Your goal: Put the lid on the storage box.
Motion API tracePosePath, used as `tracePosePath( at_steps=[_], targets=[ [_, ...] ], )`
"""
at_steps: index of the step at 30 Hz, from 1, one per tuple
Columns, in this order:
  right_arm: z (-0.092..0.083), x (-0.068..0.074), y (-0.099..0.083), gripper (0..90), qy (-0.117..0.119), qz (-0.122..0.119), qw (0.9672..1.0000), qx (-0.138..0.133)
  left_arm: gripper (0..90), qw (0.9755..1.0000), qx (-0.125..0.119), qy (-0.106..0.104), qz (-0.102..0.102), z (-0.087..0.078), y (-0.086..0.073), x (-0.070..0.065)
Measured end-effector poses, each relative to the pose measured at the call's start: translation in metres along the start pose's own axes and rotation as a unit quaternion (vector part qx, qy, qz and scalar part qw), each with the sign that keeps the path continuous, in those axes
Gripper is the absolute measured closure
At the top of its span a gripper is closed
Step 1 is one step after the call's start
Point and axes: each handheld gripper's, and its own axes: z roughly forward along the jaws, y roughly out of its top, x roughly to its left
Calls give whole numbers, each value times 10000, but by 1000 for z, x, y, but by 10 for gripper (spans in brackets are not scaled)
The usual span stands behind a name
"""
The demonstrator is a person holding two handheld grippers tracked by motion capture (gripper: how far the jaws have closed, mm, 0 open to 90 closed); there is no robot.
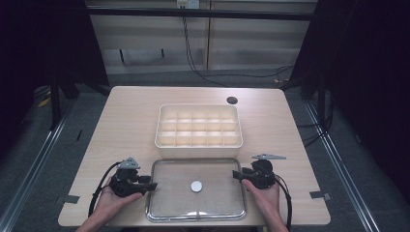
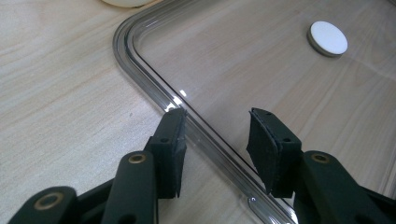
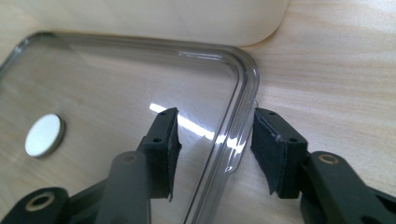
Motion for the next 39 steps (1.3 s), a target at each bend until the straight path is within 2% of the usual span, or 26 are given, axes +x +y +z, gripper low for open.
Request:
tracePosePath(
  at_steps=[1, 3, 4, 6, 7, 9, 11, 13, 14, 19, 20, 21, 22, 23, 24, 25, 26, 31, 33, 36, 39],
  targets=[
    [0, -1, 0, 544, 31, 175, 9998, -26, 562, 10000, -15, -43, -32, 0, 0, 1],
    [0, -1, 0, 551, 18, 215, 9998, -23, 562, 10000, -17, -51, -45, 0, 0, 1],
    [0, -5, 0, 567, 125, 408, 9991, -65, 562, 10000, -12, -36, -28, 0, 0, 1],
    [-2, -9, -1, 589, 251, 619, 9977, -108, 561, 10000, -4, -2, 31, 0, 0, 0],
    [-2, -9, -1, 589, 251, 619, 9977, -108, 561, 10000, -4, -2, 31, 0, 0, 0],
    [-5, -15, -2, 616, 467, 884, 9948, -184, 550, 10000, -6, -24, 45, 0, 0, 0],
    [-6, -16, -3, 624, 524, 963, 9938, -202, 537, 10000, -10, -26, 54, 0, 0, 0],
    [-7, -21, -5, 651, 739, 1239, 9890, -314, 533, 10000, -11, -10, 85, 0, 0, 0],
    [-7, -21, -5, 651, 739, 1239, 9890, -314, 533, 10000, -11, -10, 85, 0, 0, 0],
    [-10, -25, -6, 665, 972, 1388, 9844, -466, 531, 10000, -13, -6, 91, 0, -1, -1],
    [-11, -25, -6, 707, 1130, 1441, 9818, -503, 528, 9999, -21, -22, 96, 0, -1, -1],
    [-11, -25, -6, 707, 1130, 1441, 9818, -503, 525, 9999, -21, -22, 96, 0, -1, -1],
    [-10, -24, -7, 709, 1292, 1443, 9797, -520, 525, 9999, -12, -9, 102, 0, 0, -2],
    [-9, -21, -7, 705, 1348, 1455, 9785, -560, 523, 9999, -16, -16, 100, 1, -1, -2],
    [-11, -17, -5, 692, 1172, 1329, 9825, -582, 523, 10000, -16, 9, 94, 1, 0, -2],
    [-11, -17, -5, 692, 1172, 1329, 9825, -582, 522, 10000, -16, 9, 94, 1, 0, -2],
    [-11, -16, -3, 688, 1181, 1200, 9842, -551, 522, 10000, -25, -2, 85, 1, -1, -2],
    [-13, -16, -2, 666, 1337, 1015, 9845, -509, 521, 10000, -35, 17, 65, 0, 0, 0],
    [-13, -15, -2, 646, 1558, 899, 9826, -455, 520, 10000, -39, 21, 63, 0, 0, 0],
    [-9, -9, 0, 600, 1838, 662, 9805, -228, 520, 9999, -47, 57, 68, 1, 0, -1],
    [-6, -4, 2, 577, 1911, 484, 9802, -161, 518, 9999, -53, 58, 67, 1, 0, -1]
  ],
)
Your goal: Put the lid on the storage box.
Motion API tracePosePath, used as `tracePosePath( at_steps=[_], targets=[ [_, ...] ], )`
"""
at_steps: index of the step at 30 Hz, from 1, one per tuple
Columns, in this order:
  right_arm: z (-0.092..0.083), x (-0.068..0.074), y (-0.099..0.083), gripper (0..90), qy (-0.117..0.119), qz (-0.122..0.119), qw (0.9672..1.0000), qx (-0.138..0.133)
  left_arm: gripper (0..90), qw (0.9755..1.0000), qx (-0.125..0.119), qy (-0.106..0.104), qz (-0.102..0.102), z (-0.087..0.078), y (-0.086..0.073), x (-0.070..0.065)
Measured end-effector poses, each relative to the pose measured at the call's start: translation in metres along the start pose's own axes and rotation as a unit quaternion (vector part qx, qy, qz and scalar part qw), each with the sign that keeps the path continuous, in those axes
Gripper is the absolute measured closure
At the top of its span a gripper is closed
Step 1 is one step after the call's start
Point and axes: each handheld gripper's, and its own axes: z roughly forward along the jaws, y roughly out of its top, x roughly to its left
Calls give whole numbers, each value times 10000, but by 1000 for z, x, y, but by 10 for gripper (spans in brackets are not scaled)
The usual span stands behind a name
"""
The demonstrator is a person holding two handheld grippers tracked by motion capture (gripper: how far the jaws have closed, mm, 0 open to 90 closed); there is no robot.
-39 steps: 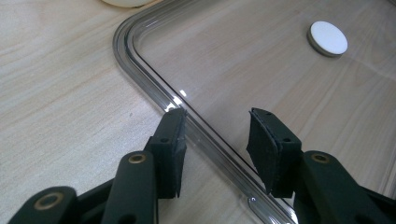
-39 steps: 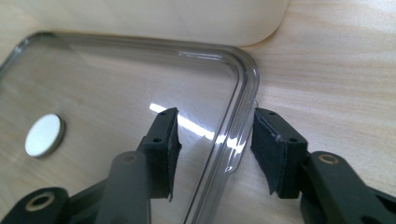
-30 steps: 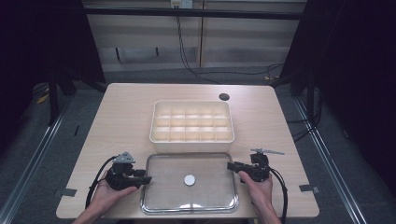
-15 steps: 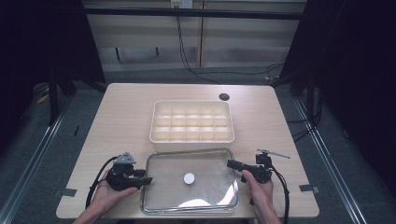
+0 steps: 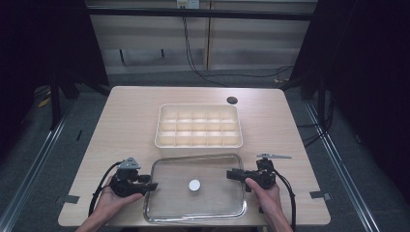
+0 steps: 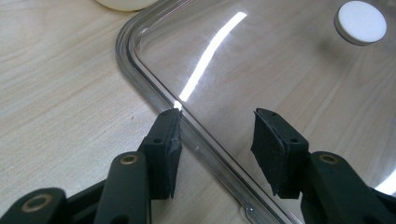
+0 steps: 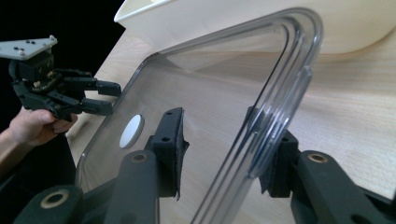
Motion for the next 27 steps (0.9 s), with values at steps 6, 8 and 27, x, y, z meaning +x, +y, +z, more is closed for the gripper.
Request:
tracePosePath(
  at_steps=[6, 8, 27],
  targets=[
    [0, -3, 1, 645, 114, 99, 9998, -115, 513, 9999, -32, -61, -76, 0, 0, 2],
    [-2, -3, 1, 665, 199, 133, 9995, -184, 493, 9999, -41, -77, -89, 0, 0, 3],
    [-13, 8, 5, 705, 383, -191, 9980, -458, 271, 9990, -174, -290, -275, 3, 1, 7]
  ],
)
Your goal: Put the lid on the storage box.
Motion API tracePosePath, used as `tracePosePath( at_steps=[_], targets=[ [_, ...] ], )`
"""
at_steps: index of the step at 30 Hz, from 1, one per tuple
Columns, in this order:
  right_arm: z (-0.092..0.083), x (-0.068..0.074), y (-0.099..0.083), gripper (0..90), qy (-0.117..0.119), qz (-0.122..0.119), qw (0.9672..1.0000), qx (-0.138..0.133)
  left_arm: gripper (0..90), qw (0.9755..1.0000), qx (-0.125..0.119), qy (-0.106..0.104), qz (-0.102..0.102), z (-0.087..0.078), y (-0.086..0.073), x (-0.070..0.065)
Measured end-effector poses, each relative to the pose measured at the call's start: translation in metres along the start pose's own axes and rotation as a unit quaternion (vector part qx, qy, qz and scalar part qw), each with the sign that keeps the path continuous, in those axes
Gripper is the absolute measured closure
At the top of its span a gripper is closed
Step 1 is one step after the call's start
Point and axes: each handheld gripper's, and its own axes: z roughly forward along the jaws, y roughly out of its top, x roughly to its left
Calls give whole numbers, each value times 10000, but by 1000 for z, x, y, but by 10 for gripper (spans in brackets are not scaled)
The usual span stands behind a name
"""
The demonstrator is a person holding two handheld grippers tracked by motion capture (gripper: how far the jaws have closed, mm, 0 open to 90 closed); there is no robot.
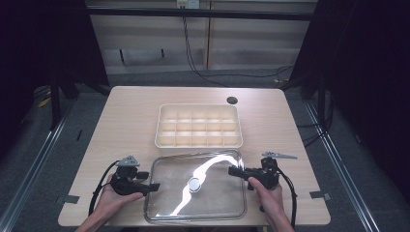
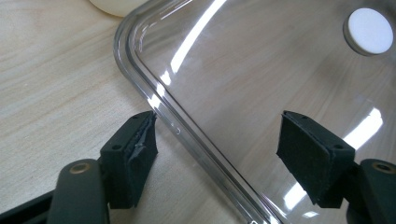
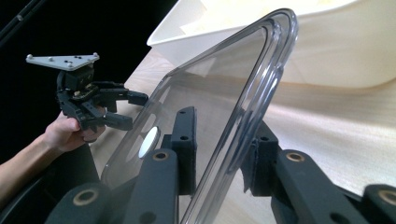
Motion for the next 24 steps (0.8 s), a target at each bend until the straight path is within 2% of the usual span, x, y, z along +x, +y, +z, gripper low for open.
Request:
tracePosePath(
  at_steps=[2, 4, 6, 9, 10, 11, 13, 15, 16, 18, 21, 24],
  targets=[
    [-2, 3, 2, 704, -5, -147, 9999, -34, 268, 10000, -5, -45, -36, 0, 0, 2],
    [-2, 4, 2, 704, 1, -174, 9998, -26, 267, 10000, -16, -55, -55, 0, 1, 2],
    [-4, 6, 2, 703, 9, -269, 9996, -63, 252, 9996, -90, -159, -209, 3, 2, 3],
    [-6, 7, 4, 703, 0, -358, 9993, -76, 246, 9995, -115, -193, -222, 4, 3, 4],
    [-7, 8, 4, 703, -6, -368, 9993, -79, 244, 9988, -146, -301, -351, 5, 4, 5],
    [-7, 8, 4, 703, -6, -368, 9993, -79, 249, 9988, -146, -301, -351, 5, 4, 5],
    [-8, 8, 4, 703, 40, -433, 9990, -85, 252, 9981, -168, -438, -407, 6, 4, 7],
    [-9, 9, 3, 702, 39, -472, 9988, -86, 281, 9980, -155, -436, -425, 6, 5, 7],
    [-9, 9, 3, 697, 13, -449, 9990, -75, 281, 9987, -131, -351, -343, 5, 5, 7],
    [-7, 7, 2, 678, -117, -465, 9988, 13, 382, 9987, -88, -339, -362, 3, 4, 8],
    [-6, 6, 2, 669, -178, -398, 9990, 71, 394, 9990, -92, -308, -318, 2, 4, 8],
    [-6, 4, 1, 655, -297, -374, 9988, 125, 438, 9988, -210, -310, -306, -2, 5, 8]
  ],
)
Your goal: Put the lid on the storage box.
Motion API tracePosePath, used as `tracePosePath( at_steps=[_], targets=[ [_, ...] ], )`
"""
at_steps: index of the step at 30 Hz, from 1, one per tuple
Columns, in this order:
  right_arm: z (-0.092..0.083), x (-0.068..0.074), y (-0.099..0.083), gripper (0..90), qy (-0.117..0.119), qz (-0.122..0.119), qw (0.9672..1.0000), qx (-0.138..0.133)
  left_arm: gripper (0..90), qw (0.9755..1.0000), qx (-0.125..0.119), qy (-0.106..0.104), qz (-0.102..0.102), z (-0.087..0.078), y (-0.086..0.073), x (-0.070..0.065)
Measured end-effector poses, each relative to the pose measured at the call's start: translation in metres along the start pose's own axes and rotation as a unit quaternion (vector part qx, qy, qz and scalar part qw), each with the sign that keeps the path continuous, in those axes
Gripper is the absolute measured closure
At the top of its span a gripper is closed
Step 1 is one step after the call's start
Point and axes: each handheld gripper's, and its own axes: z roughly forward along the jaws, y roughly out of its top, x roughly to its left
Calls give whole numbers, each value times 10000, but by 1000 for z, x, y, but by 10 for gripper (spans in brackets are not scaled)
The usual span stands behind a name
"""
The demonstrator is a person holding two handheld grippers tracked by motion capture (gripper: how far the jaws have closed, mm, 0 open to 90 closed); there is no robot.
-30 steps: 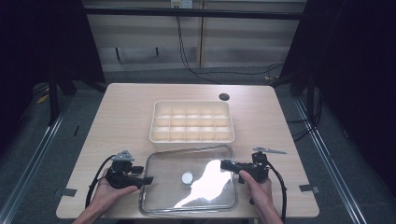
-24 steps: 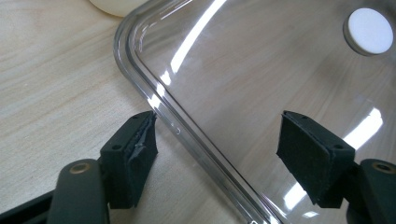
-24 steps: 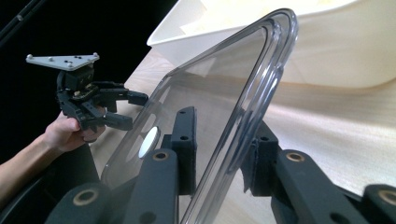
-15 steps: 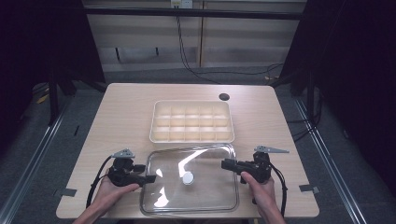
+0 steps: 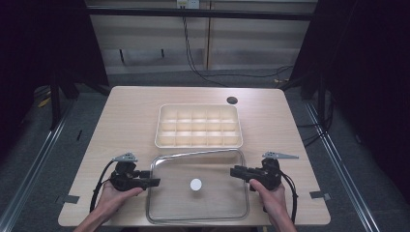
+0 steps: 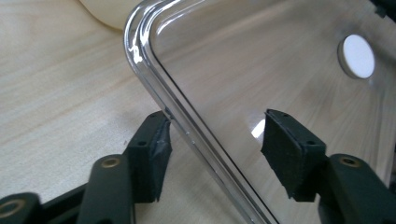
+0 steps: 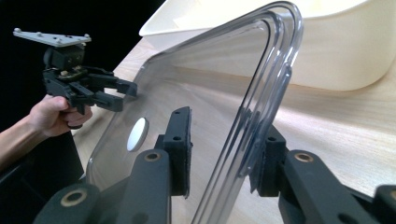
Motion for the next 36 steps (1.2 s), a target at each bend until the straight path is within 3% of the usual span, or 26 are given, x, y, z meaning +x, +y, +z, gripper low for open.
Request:
tracePosePath(
  at_steps=[5, 8, 15, 24, 32, 36],
  targets=[
    [1, -1, 0, 646, -30, 34, 10000, -17, 458, 10000, -78, -19, -37, -2, 0, 0],
    [1, -1, -1, 636, -114, 68, 9999, -30, 480, 9994, -222, -236, -114, -4, 1, -1],
    [2, -2, -1, 608, -194, 97, 9998, 19, 486, 9993, -291, -174, 154, -9, 6, -9],
    [5, 2, 2, 579, -370, 61, 9993, 19, 547, 9985, -461, -225, 200, -18, 11, -11],
    [6, 6, 3, 564, -386, 23, 9992, -12, 586, 9974, -577, -339, 248, -26, 11, -12],
    [8, 8, 7, 539, -529, 42, 9986, 9, 604, 9972, -601, -322, 307, -29, 15, -13]
  ],
)
